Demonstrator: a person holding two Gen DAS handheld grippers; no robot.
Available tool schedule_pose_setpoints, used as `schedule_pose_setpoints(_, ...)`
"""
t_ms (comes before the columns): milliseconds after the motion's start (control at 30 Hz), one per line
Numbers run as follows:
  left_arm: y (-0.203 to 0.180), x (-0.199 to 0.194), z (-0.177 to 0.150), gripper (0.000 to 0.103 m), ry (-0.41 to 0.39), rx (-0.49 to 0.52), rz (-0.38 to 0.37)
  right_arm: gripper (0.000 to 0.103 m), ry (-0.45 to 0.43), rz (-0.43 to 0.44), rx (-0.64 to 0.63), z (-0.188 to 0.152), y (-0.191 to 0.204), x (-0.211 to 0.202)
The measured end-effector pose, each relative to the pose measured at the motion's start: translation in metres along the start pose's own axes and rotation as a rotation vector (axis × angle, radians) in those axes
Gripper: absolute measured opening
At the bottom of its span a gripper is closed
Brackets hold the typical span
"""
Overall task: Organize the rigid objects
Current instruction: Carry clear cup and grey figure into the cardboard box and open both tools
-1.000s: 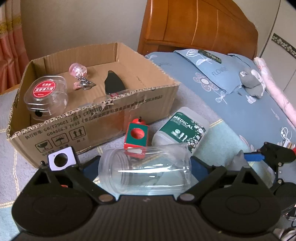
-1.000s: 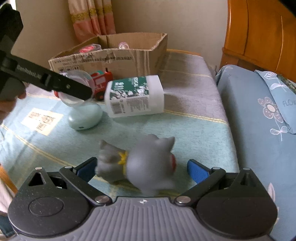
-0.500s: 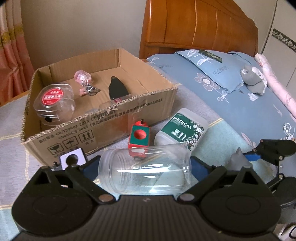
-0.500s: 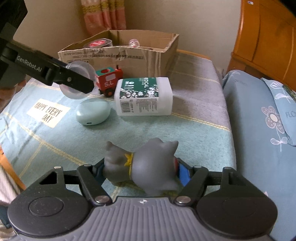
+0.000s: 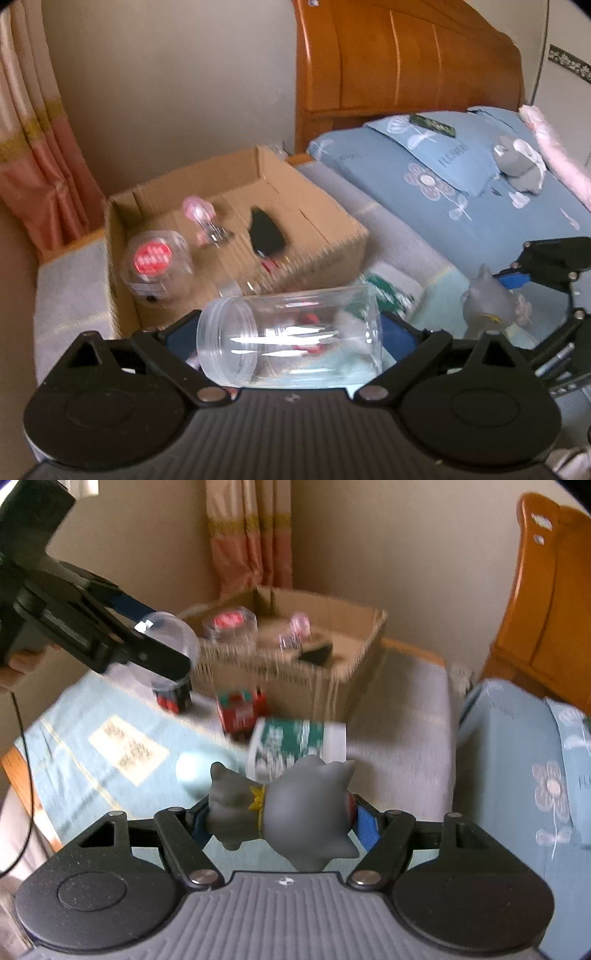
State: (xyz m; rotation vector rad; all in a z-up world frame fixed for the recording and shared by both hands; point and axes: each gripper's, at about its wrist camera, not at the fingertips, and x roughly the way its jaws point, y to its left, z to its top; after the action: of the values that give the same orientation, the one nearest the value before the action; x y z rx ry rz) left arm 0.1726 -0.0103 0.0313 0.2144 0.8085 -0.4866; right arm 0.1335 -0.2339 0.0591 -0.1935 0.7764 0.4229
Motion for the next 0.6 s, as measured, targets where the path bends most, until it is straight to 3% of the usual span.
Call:
schedule_pose_setpoints(333,0.030,0.032,0.056,0.097,-0.004,-0.064,0.079,0.077,-0.065,-0.021,-0.059,0.049,0.000,-0.003)
schedule_pose_setpoints(467,0.036,0.049,0.066,0.098,-0.007,-0.085,0.117,0.077,-0.065,-0.029,-0.069,0.057,0.001,-0.002)
schedule_pose_setpoints(600,0.042,0.057,0.064,0.099,0.010,-0.126,0.099,0.077,-0.065,-0.032,-0.077,0.062,0.002,-0.001)
